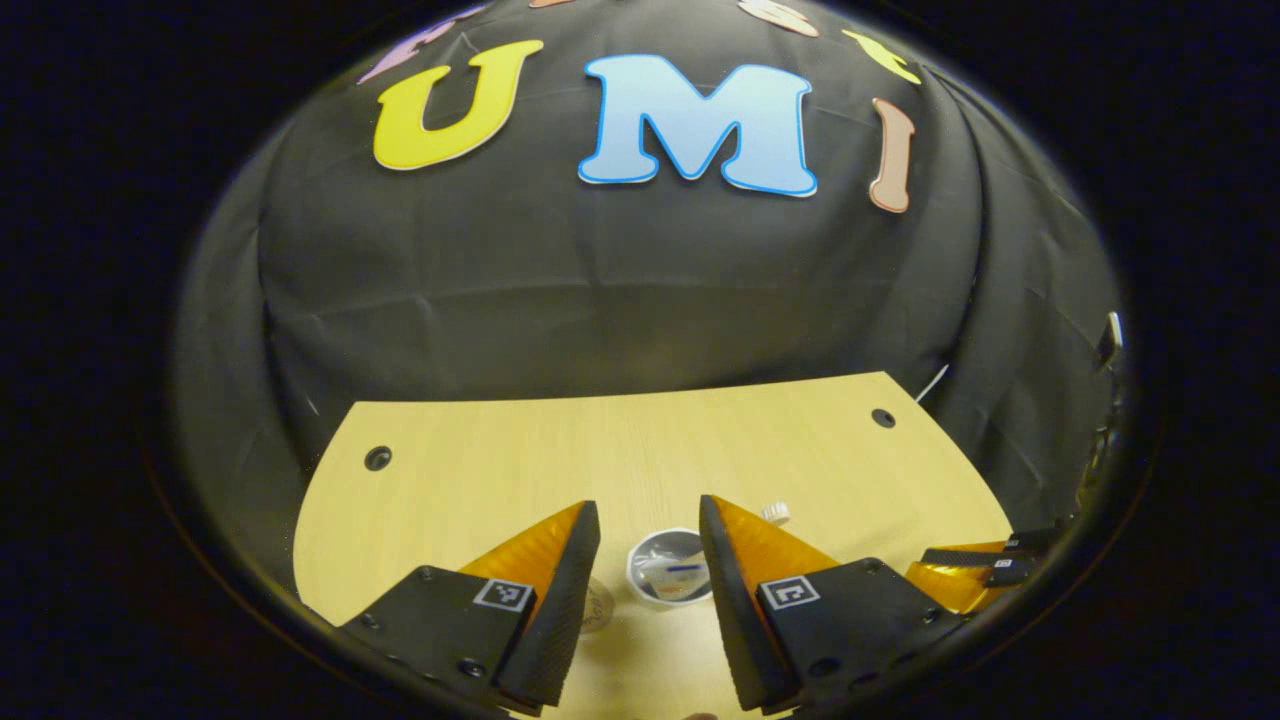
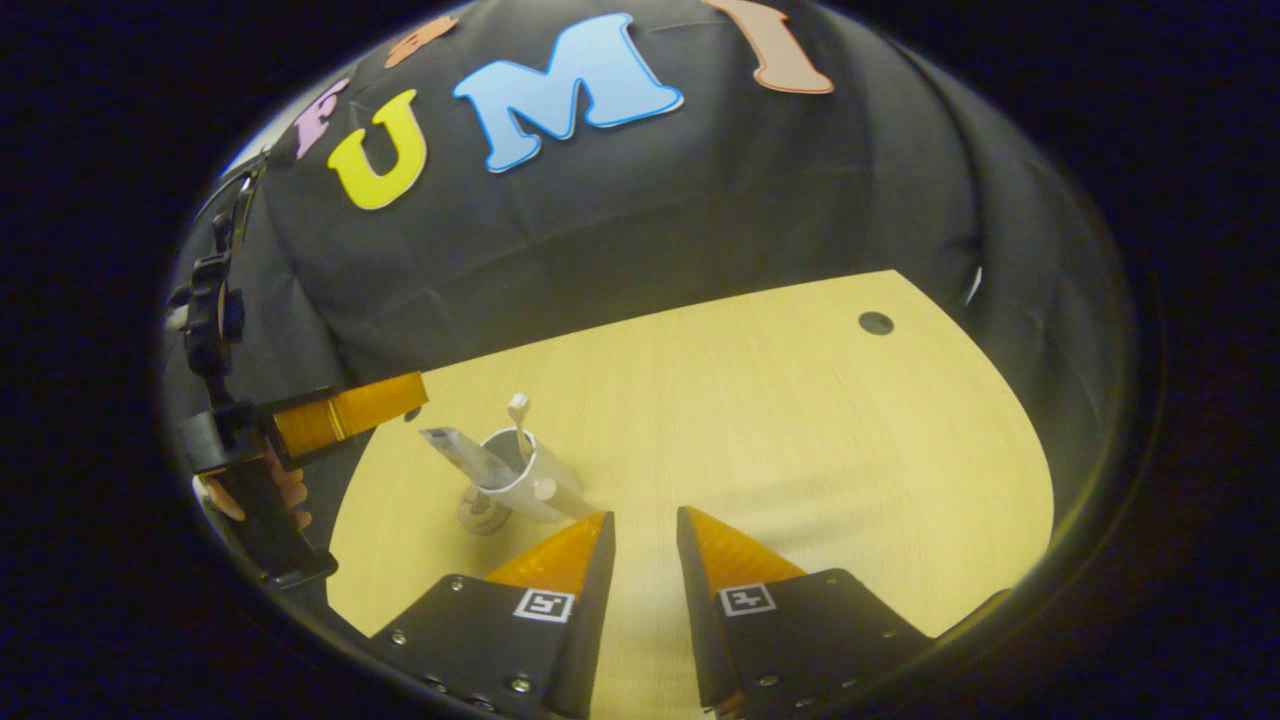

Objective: Put the toothbrush and toothpaste on the desktop into the cup, then pick up the cup and place it on the coaster on the desktop.

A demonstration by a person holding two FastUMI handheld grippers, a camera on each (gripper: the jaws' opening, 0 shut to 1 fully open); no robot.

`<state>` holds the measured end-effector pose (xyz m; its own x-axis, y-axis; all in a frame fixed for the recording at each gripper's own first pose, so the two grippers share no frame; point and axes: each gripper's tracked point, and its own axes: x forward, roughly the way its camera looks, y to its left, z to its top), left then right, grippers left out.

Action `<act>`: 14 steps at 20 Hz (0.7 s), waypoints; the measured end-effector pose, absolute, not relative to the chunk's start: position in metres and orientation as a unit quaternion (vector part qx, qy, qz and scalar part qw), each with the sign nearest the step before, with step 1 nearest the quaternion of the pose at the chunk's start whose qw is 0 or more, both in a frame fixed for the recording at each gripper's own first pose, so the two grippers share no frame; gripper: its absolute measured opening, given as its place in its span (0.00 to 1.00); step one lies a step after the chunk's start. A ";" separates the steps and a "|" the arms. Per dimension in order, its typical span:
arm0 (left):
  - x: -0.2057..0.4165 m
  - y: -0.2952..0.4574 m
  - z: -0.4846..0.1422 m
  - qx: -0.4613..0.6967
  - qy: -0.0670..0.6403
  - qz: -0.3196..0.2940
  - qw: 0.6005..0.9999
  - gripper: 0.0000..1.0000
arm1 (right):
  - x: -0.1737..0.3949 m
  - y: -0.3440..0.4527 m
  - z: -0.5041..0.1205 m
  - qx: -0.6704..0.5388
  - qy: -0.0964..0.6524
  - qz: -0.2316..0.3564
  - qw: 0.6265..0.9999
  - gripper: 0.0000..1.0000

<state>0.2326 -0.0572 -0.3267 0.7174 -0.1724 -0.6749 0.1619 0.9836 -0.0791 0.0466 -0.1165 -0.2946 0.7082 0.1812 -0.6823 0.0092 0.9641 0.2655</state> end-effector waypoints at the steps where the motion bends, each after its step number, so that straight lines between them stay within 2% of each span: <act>1: 0.232 -0.053 -0.323 -0.009 0.363 -0.087 0.928 0.63 | 0.051 -0.112 -0.292 0.111 0.379 0.060 0.917 0.34; 2: 0.229 -0.049 -0.321 -0.009 0.362 -0.083 0.928 0.68 | 0.053 -0.106 -0.292 0.100 0.380 0.075 0.916 0.34; 3: 0.226 -0.044 -0.320 -0.009 0.362 -0.079 0.929 0.72 | 0.057 -0.098 -0.291 0.091 0.383 0.093 0.915 0.42; 4: 0.223 -0.039 -0.317 -0.010 0.361 -0.075 0.929 0.68 | 0.059 -0.092 -0.292 0.079 0.386 0.107 0.913 0.44; 5: 0.222 -0.034 -0.314 -0.010 0.360 -0.070 0.930 0.68 | 0.061 -0.086 -0.292 0.067 0.388 0.121 0.911 0.47; 6: 0.220 -0.028 -0.312 -0.010 0.359 -0.065 0.931 0.72 | 0.062 -0.080 -0.295 0.054 0.391 0.135 0.909 0.47; 7: 0.218 -0.024 -0.310 -0.011 0.358 -0.061 0.932 0.68 | 0.063 -0.074 -0.296 0.041 0.397 0.152 0.904 0.47; 8: 0.216 -0.020 -0.308 -0.012 0.357 -0.056 0.932 0.72 | 0.063 -0.068 -0.299 0.028 0.402 0.166 0.900 0.48; 9: 0.214 -0.016 -0.306 -0.014 0.357 -0.053 0.932 0.72 | 0.064 -0.063 -0.304 0.013 0.407 0.181 0.895 0.48; 10: 0.211 -0.012 -0.305 -0.016 0.357 -0.049 0.933 0.68 | 0.065 -0.060 -0.307 -0.004 0.413 0.194 0.890 0.48; 13: 0.203 -0.001 -0.305 -0.024 0.359 -0.037 0.932 0.68 | 0.068 -0.053 -0.316 -0.038 0.425 0.226 0.876 0.48; 14: 0.197 0.001 -0.305 -0.025 0.359 -0.031 0.932 0.63 | 0.069 -0.052 -0.319 -0.043 0.430 0.231 0.872 0.48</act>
<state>0.1970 0.0011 -0.3051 0.7398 -0.0756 -0.6686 0.0391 0.9968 -0.0695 0.0685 -0.0516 -0.3185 0.5235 0.3663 -0.7693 -0.4398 0.8894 0.1242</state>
